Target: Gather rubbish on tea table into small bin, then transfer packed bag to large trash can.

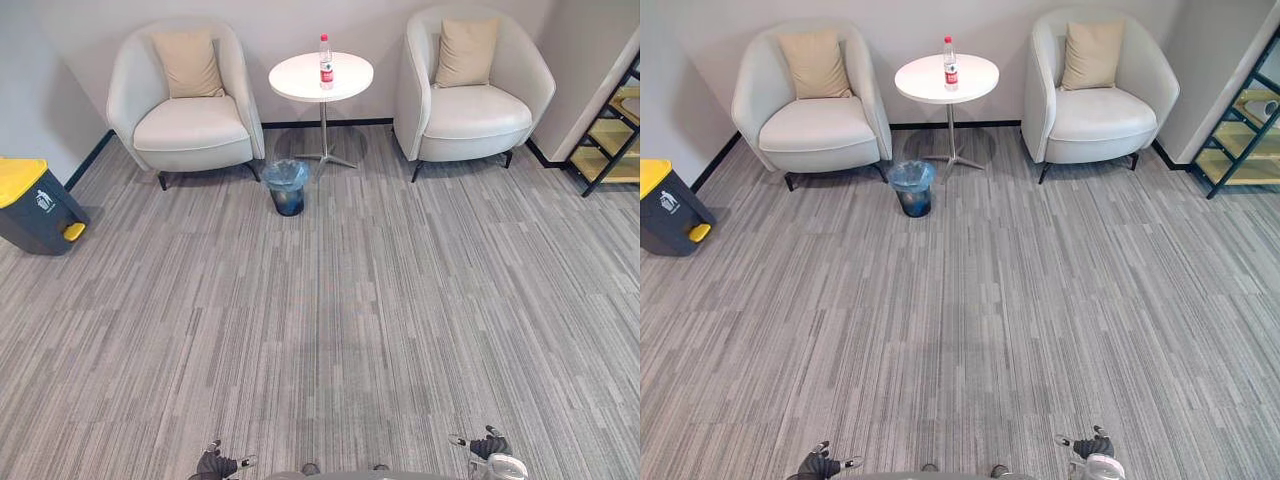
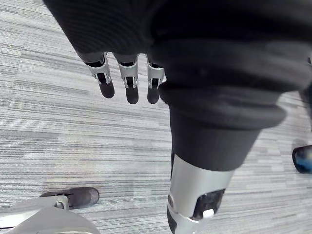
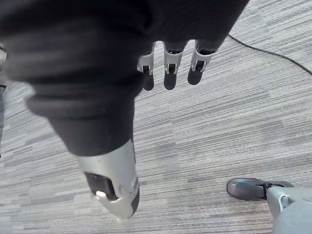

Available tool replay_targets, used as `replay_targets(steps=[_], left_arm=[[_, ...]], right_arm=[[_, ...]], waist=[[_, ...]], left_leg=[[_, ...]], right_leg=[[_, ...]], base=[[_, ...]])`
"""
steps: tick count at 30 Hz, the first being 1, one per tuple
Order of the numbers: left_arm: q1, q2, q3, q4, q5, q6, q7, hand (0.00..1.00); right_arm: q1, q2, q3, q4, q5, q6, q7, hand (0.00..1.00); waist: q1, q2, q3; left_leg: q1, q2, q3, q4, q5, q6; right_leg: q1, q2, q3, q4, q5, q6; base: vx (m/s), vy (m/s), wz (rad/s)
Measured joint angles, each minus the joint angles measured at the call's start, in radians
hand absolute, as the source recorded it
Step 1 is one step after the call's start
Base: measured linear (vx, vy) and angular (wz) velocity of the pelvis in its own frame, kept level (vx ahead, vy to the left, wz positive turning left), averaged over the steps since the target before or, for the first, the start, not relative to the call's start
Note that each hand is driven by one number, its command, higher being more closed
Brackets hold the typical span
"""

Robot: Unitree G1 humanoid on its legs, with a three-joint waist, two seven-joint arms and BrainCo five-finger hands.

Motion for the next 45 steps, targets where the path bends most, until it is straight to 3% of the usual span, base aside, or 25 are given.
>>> replay_targets(steps=[11, 14, 17, 19, 20, 22, 23, 25, 28, 29, 31, 32, 33, 34, 35, 36, 37, 38, 39, 41, 43, 45], left_arm=[[0.003, -0.002, -0.012, 0.007, 0.0, 0.008, -0.001, 0.0], [-0.007, -0.002, -0.013, 0.007, 0.0, 0.008, -0.001, 0.0], [-0.01, -0.002, -0.014, 0.006, -0.004, 0.008, -0.001, 0.0], [-0.015, -0.002, -0.025, 0.004, -0.019, 0.008, -0.002, 0.0], [-0.015, -0.002, -0.035, 0.004, -0.027, 0.008, -0.001, 0.0], [-0.015, 0.001, -0.034, 0.0, -0.028, 0.008, -0.001, 0.0], [-0.016, 0.004, -0.033, -0.006, -0.029, 0.008, 0.0, 0.0], [-0.014, -0.003, -0.032, -0.005, -0.029, 0.009, 0.0, 0.0], [-0.035, -0.004, -0.033, -0.005, -0.029, 0.009, 0.0, 0.0], [-0.052, -0.002, -0.035, -0.005, -0.032, 0.009, 0.0, 0.0], [-0.065, 0.007, -0.042, -0.005, -0.035, 0.008, -0.001, 0.0], [-0.075, 0.001, -0.041, -0.002, -0.035, 0.008, -0.001, 0.0], [-0.075, -0.005, -0.041, -0.003, -0.035, 0.006, -0.002, 0.0], [-0.079, -0.012, -0.038, -0.002, -0.035, 0.005, -0.002, 0.0], [-0.082, -0.016, -0.036, -0.002, -0.035, 0.006, -0.001, 0.0], [-0.086, -0.03, -0.025, -0.006, -0.035, 0.006, -0.002, 0.0], [-0.087, -0.044, -0.002, -0.01, -0.035, 0.007, -0.002, 0.0], [-0.086, -0.047, 0.003, -0.013, -0.035, 0.007, -0.003, 0.0], [-0.084, -0.06, 0.017, -0.034, -0.038, 0.007, -0.005, 0.0], [-0.092, -0.064, 0.029, -0.072, -0.044, 0.007, -0.008, 0.0], [-0.092, -0.072, 0.028, -0.11, -0.046, 0.004, -0.012, 0.0], [-0.095, -0.08, 0.029, -0.125, -0.05, -0.002, -0.014, 0.0]], right_arm=[[0.001, 0.004, 0.0, 0.0, 0.003, 0.005, 0.0, 0.0], [-0.001, 0.005, -0.002, -0.001, 0.003, 0.008, 0.0, 0.0], [-0.014, 0.006, -0.005, -0.004, 0.003, 0.011, 0.0, 0.0], [-0.007, 0.006, -0.008, -0.004, 0.003, 0.014, 0.0, 0.0], [0.001, 0.013, -0.017, -0.006, 0.004, 0.015, 0.0, 0.0], [0.01, 0.032, -0.019, -0.02, 0.004, 0.018, 0.0, 0.0], [0.021, 0.051, -0.018, -0.034, 0.004, 0.018, 0.001, 0.0], [0.021, 0.059, -0.009, -0.034, 0.006, 0.02, 0.001, 0.0], [0.012, 0.051, 0.002, -0.041, 0.013, 0.019, 0.0, 0.0], [0.004, 0.05, 0.005, -0.041, 0.013, 0.019, 0.0, 0.0], [0.007, 0.049, 0.007, -0.041, 0.014, 0.019, -0.001, 0.0], [0.014, 0.038, 0.006, -0.036, 0.014, 0.019, -0.001, 0.0], [0.008, 0.033, 0.005, -0.036, 0.015, 0.019, -0.001, 0.0], [-0.011, 0.035, 0.003, -0.043, 0.021, 0.01, -0.001, 0.0], [-0.013, 0.036, 0.003, -0.044, 0.025, 0.008, -0.001, 0.0], [-0.012, 0.038, 0.004, -0.047, 0.035, 0.005, -0.001, 0.0], [-0.009, 0.048, 0.01, -0.059, 0.044, 0.005, -0.002, 0.0], [-0.008, 0.056, 0.012, -0.066, 0.046, 0.005, -0.002, 0.0], [-0.004, 0.065, 0.026, -0.092, 0.056, 0.002, -0.006, 0.0], [-0.006, 0.077, 0.045, -0.118, 0.065, -0.003, -0.018, 0.0], [-0.019, 0.084, 0.046, -0.135, 0.077, -0.003, -0.022, 0.0], [-0.026, 0.083, 0.043, -0.15, 0.083, -0.002, -0.025, 0.0]], waist=[[0.001, -0.003, 0.002], [0.005, -0.004, 0.006], [0.003, -0.002, 0.032], [0.002, -0.003, 0.039], [0.005, 0.003, 0.048], [0.006, -0.001, 0.056], [0.004, -0.01, 0.072], [0.002, -0.005, 0.079], [-0.002, -0.001, 0.09], [-0.006, 0.007, 0.095], [-0.021, -0.011, 0.092], [-0.031, -0.019, 0.091], [-0.028, -0.002, 0.09], [-0.031, 0.01, 0.089], [-0.028, 0.016, 0.09], [-0.027, 0.029, 0.09], [-0.026, 0.032, 0.092], [-0.025, 0.033, 0.093], [-0.022, 0.034, 0.097], [0.002, 0.021, 0.103], [0.012, 0.01, 0.108], [0.034, 0.019, 0.106]], left_leg=[[-0.021, 0.005, 0.032, -0.004, -0.002, 0.001], [-0.071, 0.01, 0.059, 0.05, -0.037, 0.013], [-0.109, 0.013, 0.093, 0.162, -0.113, 0.026], [-0.116, 0.006, 0.101, 0.212, -0.157, 0.038], [-0.112, 0.003, 0.114, 0.233, -0.181, 0.047], [-0.093, -0.004, 0.12, 0.239, -0.196, 0.057], [-0.058, -0.022, 0.118, 0.236, -0.208, 0.069], [-0.021, -0.021, 0.115, 0.237, -0.234, 0.068], [0.012, 0.006, 0.096, 0.211, -0.247, 0.06], [0.025, 0.031, 0.079, 0.195, -0.249, 0.05], [0.051, 0.037, 0.042, 0.169, -0.258, 0.017], [0.08, 0.053, 0.011, 0.167, -0.277, -0.014], [0.081, 0.071, 0.009, 0.177, -0.275, -0.021], [0.041, 0.096, 0.001, 0.276, -0.251, -0.063], [0.018, 0.104, 0.001, 0.337, -0.244, -0.074], [-0.048, 0.132, -0.004, 0.51, -0.213, -0.101], [-0.139, 0.166, -0.008, 0.737, -0.138, -0.1], [-0.164, 0.178, -0.007, 0.789, -0.138, -0.1], [-0.245, 0.222, 0.014, 0.985, -0.144, -0.098], [-0.331, 0.253, 0.052, 1.113, -0.16, -0.076], [-0.423, 0.255, 0.087, 1.102, -0.174, -0.053], [-0.496, 0.241, 0.145, 0.902, -0.188, -0.032]], right_leg=[[-0.042, 0.007, 0.031, 0.001, 0.003, -0.004], [-0.091, 0.007, 0.059, 0.032, -0.005, 0.001], [-0.158, -0.005, 0.088, 0.183, -0.084, 0.016], [-0.202, -0.025, 0.087, 0.313, -0.145, 0.054], [-0.257, -0.042, 0.075, 0.454, -0.163, 0.075], [-0.334, -0.068, 0.052, 0.633, -0.162, 0.077], [-0.391, -0.109, 0.02, 0.774, -0.177, 0.08], [-0.443, -0.144, -0.038, 0.841, -0.21, 0.082], [-0.501, -0.137, -0.102, 0.739, -0.21, 0.074], [-0.518, -0.111, -0.121, 0.638, -0.195, 0.062], [-0.511, -0.093, -0.115, 0.464, -0.096, 0.026], [-0.497, -0.093, -0.121, 0.481, -0.034, -0.055], [-0.496, -0.087, -0.14, 0.496, -0.043, -0.055], [-0.469, -0.066, -0.154, 0.481, -0.084, -0.08], [-0.449, -0.056, -0.158, 0.464, -0.09, -0.088], [-0.393, -0.034, -0.173, 0.416, -0.098, -0.096], [-0.324, -0.019, -0.183, 0.367, -0.106, -0.103], [-0.307, -0.014, -0.185, 0.357, -0.107, -0.106], [-0.234, 0.007, -0.187, 0.314, -0.112, -0.114], [-0.152, 0.015, -0.176, 0.268, -0.121, -0.117], [-0.098, 0.014, -0.163, 0.22, -0.136, -0.118], [-0.055, 0.006, -0.139, 0.185, -0.148, -0.104]], base=[[-0.04, -0.02, -0.09], [0.02, 0.0, -0.27], [0.05, 0.03, -0.32], [0.04, 0.075, -0.18], [0.03, 0.101, -0.18], [0.12, 0.109, -0.08], [0.19, 0.073, 0.01], [0.2, 0.038, 0.02], [0.31, -0.049, 0.17], [0.42, -0.149, 0.45], [0.42, -0.183, 0.61], [0.38, -0.19, 0.44], [0.54, -0.3, 0.33], [0.42, -0.249, 0.04], [0.53, -0.307, 0.13], [0.54, -0.275, 0.2], [0.46, -0.223, 0.21], [0.41, -0.183, 0.12], [0.22, -0.088, -0.03], [0.33, -0.127, -0.15], [0.28, -0.061, -0.17], [0.28, 0.068, -0.24]])
